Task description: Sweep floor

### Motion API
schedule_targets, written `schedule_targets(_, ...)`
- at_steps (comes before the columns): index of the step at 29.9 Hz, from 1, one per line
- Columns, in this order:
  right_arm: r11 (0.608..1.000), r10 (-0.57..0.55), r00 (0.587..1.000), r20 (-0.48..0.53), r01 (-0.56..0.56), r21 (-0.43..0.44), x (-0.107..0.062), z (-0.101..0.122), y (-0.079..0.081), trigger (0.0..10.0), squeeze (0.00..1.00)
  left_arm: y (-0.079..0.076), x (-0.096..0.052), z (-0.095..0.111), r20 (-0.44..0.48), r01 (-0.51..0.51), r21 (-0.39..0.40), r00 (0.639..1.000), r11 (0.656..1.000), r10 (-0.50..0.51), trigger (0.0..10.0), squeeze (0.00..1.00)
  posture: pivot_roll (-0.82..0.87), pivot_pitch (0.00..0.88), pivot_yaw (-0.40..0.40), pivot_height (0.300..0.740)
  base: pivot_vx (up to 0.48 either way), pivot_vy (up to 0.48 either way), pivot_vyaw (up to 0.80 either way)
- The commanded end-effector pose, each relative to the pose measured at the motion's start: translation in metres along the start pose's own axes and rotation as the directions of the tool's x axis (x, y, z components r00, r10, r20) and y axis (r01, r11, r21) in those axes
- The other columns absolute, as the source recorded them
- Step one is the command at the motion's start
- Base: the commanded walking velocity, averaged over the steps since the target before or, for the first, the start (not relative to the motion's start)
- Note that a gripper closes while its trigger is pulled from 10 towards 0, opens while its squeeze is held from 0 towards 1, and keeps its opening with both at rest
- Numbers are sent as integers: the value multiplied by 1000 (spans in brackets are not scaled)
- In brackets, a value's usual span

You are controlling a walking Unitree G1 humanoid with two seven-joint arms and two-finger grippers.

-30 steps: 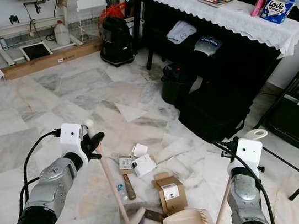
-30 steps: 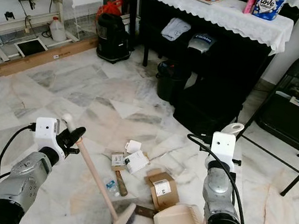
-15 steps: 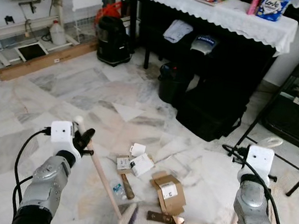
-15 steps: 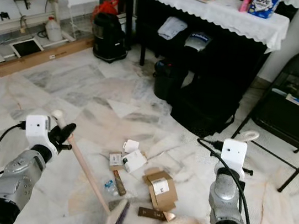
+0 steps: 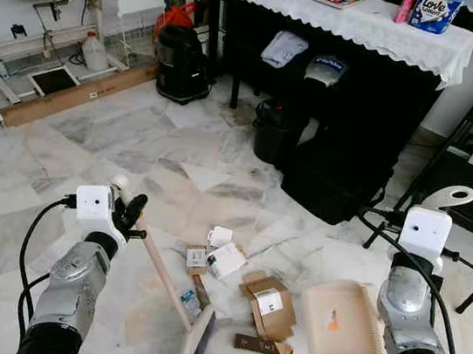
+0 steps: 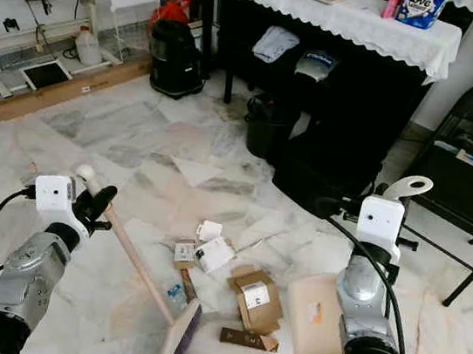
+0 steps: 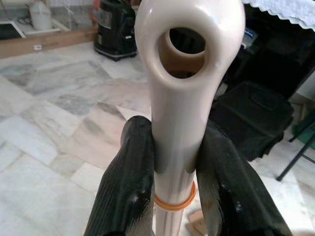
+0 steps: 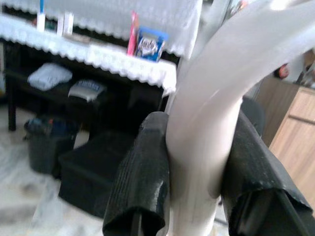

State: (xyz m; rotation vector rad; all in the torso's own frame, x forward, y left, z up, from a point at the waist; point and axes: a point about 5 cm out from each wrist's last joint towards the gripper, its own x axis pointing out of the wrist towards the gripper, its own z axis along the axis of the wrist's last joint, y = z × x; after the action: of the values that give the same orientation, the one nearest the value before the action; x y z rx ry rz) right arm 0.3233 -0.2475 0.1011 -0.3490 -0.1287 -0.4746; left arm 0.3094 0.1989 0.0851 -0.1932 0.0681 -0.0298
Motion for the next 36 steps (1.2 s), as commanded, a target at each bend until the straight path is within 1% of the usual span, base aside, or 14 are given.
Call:
schedule_targets(1,999,-9,999,-47,6,-46,0,-8,-3,10000,0,-2,2,10,47,0,36,999,999,-1,10000,0,-29,0,1,740,0,0,0)
schedule_targets(5,999,-12,999,-52,10,-31,1,-8,-4,10000,0,-1,2,10,51,-7,47,999,999,5,10000,0,-29,0,2,740,0,0,0)
schedule_targets(7,1000,4,999,-35,-4,3,3,-4,-3,10000,0,0,2,10,53,-26,56,998,998,23,10000,0,-30,0,2,740,0,0,0)
schedule_targets(8,1000,4,999,-35,-4,3,3,-4,-3,10000,0,0,2,10,53,-26,56,998,998,23,10000,0,-30,0,2,740,0,0,0)
schedule_targets(9,999,17,1000,-20,-16,45,3,-1,-1,10000,0,1,2,10,60,-44,64,997,997,40,10000,0,-30,0,2,740,0,0,0)
schedule_targets(12,993,49,999,-6,-49,106,4,3,3,10000,0,2,3,10,69,-78,81,995,994,72,10000,0,-31,0,1,740,0,0,0)
schedule_targets(13,989,57,998,-4,-56,138,4,4,4,10000,0,2,3,10,77,-91,87,993,992,84,10000,0,-31,0,1,740,0,0,0)
schedule_targets(15,989,64,998,-2,-63,136,4,5,5,10000,0,2,3,11,82,-96,91,993,991,89,10000,0,-31,0,1,740,0,0,0)
schedule_targets(20,989,75,997,-3,-74,129,3,4,6,10000,0,4,4,13,91,-111,98,991,989,102,10000,0,-34,0,0,740,0,-263,0)
schedule_targets(26,985,99,995,-5,-97,145,3,3,7,10000,0,7,4,14,100,-134,103,987,986,123,10000,0,-30,0,-4,740,0,-273,0)
schedule_targets(36,984,102,995,-9,-100,144,6,4,6,10000,0,6,4,12,102,-136,105,987,985,125,10000,0,-32,0,-4,740,0,-272,0)
